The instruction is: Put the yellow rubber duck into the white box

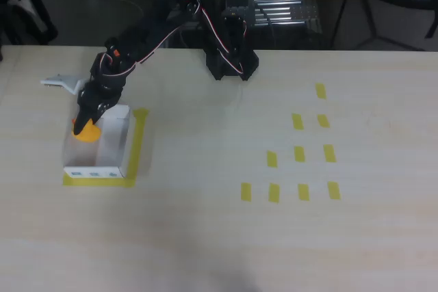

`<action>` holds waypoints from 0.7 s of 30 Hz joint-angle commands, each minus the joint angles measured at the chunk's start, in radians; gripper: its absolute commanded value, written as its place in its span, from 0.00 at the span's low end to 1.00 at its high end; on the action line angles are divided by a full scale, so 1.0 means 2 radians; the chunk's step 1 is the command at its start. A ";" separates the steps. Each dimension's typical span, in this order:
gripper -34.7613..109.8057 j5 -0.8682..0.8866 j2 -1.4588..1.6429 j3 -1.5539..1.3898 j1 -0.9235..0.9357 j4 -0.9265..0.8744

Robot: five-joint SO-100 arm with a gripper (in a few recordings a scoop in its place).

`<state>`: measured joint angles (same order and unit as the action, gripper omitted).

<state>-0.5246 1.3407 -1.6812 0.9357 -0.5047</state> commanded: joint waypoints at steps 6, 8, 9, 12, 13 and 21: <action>0.37 -0.025 0.011 -0.004 0.000 0.013; 0.37 -0.025 0.012 -0.004 -0.001 0.013; 0.37 -0.025 0.013 -0.004 -0.002 0.013; 0.36 -0.018 0.035 -0.008 -0.012 0.011; 0.34 -0.015 0.050 -0.007 -0.019 0.004; 0.24 0.110 0.231 0.070 -0.137 -0.104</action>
<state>-0.4418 1.4650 -1.6858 0.7961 -0.6473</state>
